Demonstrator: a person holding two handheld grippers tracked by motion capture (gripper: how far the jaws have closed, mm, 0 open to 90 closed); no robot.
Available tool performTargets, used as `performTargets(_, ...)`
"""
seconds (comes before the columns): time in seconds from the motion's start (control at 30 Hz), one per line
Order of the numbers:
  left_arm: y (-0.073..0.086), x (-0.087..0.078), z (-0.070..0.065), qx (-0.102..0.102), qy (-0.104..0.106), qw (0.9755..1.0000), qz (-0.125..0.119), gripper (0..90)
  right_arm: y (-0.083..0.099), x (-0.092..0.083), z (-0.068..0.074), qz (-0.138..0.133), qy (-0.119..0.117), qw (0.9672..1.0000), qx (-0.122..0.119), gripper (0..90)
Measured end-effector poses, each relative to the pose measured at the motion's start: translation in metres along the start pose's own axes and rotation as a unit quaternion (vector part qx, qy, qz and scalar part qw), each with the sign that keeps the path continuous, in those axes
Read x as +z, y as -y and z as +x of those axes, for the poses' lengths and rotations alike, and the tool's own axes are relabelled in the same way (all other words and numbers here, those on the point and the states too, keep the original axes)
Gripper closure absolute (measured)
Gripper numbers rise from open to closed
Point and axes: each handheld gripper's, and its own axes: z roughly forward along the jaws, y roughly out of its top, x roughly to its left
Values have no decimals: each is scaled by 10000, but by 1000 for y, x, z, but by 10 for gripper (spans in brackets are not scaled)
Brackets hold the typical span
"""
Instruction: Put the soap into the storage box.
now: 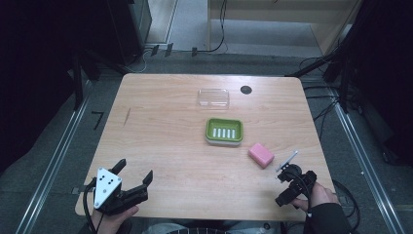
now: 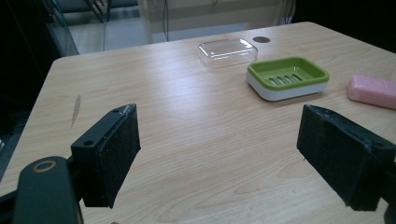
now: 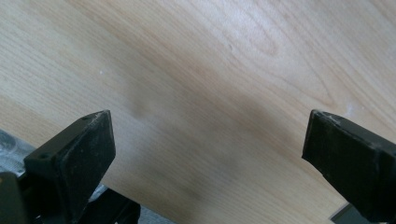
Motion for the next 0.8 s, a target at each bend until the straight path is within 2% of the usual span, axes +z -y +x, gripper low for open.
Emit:
performTargets(0.4, 1, -2, 1, 20, -26, 10000, 24, 138, -15, -3, -3, -145, 93, 9998, -74, 30)
performTargets(0.8, 1, -2, 1, 4, -21, 10000, 8, 138, -25, -3, -6, -138, 108, 9998, -52, 29)
